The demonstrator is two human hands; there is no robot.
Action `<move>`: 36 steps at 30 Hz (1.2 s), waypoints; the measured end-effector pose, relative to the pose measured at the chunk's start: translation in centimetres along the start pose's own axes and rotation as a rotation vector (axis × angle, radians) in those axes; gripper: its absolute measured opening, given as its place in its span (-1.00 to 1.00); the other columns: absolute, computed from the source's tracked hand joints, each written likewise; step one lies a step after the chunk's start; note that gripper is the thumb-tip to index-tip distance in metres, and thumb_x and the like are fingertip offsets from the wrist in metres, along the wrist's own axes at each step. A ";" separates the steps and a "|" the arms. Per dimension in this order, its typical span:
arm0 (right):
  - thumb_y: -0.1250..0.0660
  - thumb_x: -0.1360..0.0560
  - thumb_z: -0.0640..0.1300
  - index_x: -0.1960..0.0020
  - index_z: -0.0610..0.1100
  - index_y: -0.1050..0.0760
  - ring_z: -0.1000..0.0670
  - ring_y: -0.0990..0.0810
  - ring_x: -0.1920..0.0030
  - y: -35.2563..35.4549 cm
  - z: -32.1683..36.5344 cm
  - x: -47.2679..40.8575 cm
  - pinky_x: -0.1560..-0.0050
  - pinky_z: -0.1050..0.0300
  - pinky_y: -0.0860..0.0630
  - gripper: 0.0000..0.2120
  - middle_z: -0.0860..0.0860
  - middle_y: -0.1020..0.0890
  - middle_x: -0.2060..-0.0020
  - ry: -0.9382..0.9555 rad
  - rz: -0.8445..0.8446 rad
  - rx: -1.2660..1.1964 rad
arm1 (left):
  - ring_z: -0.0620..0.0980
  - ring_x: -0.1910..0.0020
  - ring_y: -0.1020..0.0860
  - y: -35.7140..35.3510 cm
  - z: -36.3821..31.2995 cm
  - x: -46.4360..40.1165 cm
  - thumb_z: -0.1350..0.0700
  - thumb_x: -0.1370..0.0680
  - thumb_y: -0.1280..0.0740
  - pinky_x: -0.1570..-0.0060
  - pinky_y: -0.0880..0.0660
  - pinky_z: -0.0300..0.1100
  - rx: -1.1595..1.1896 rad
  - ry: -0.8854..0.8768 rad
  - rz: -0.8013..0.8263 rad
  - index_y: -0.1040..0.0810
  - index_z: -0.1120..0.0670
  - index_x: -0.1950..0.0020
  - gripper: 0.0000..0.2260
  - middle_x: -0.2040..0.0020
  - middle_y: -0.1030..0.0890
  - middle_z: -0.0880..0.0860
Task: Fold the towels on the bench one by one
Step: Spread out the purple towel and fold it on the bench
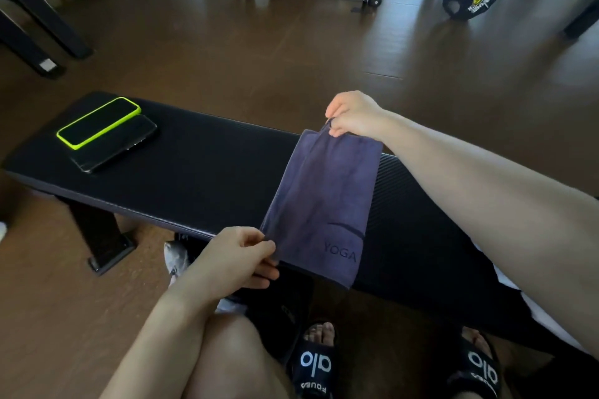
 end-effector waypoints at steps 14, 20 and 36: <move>-0.35 -0.49 -0.22 0.01 -0.05 -0.66 0.01 -0.61 0.04 -2.4 0.2 -1.4 0.07 0.13 -0.56 -0.84 0.07 -0.65 0.13 0.087 0.027 0.218 | -0.07 0.44 -0.55 1.5 1.2 -1.1 0.19 -0.61 -0.30 0.42 -0.54 -0.20 -0.179 0.020 -0.099 -0.55 0.16 0.18 -0.83 0.29 -0.62 0.06; -0.31 -0.51 -0.20 -0.02 -0.09 -0.64 0.02 -0.54 0.08 -1.8 0.2 -1.7 0.17 0.18 -0.44 -0.84 0.08 -0.59 0.15 0.069 -0.015 0.115 | -0.11 0.46 -0.53 2.2 0.9 -0.8 0.19 -0.55 -0.30 0.43 -0.52 -0.23 -0.184 -0.003 -0.142 -0.57 0.14 0.22 -0.84 0.35 -0.62 0.02; -0.18 -0.58 -0.20 0.00 -0.14 -0.47 -0.03 -0.52 0.15 -1.6 3.1 0.3 0.24 0.13 -0.40 -0.90 -0.01 -0.57 0.09 0.258 -0.185 0.302 | -0.06 0.44 -0.46 3.5 -0.4 -0.1 0.15 -0.51 -0.28 0.41 -0.48 -0.20 -0.186 -0.090 -0.220 -0.54 0.15 0.29 -0.81 0.41 -0.59 -0.01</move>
Point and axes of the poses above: each hand's wrist, its own x-axis away from the middle knuckle, its own y-axis out of the back of the hand, z = x × y, the point moved 10 cm from there along -x, towards the middle knuckle
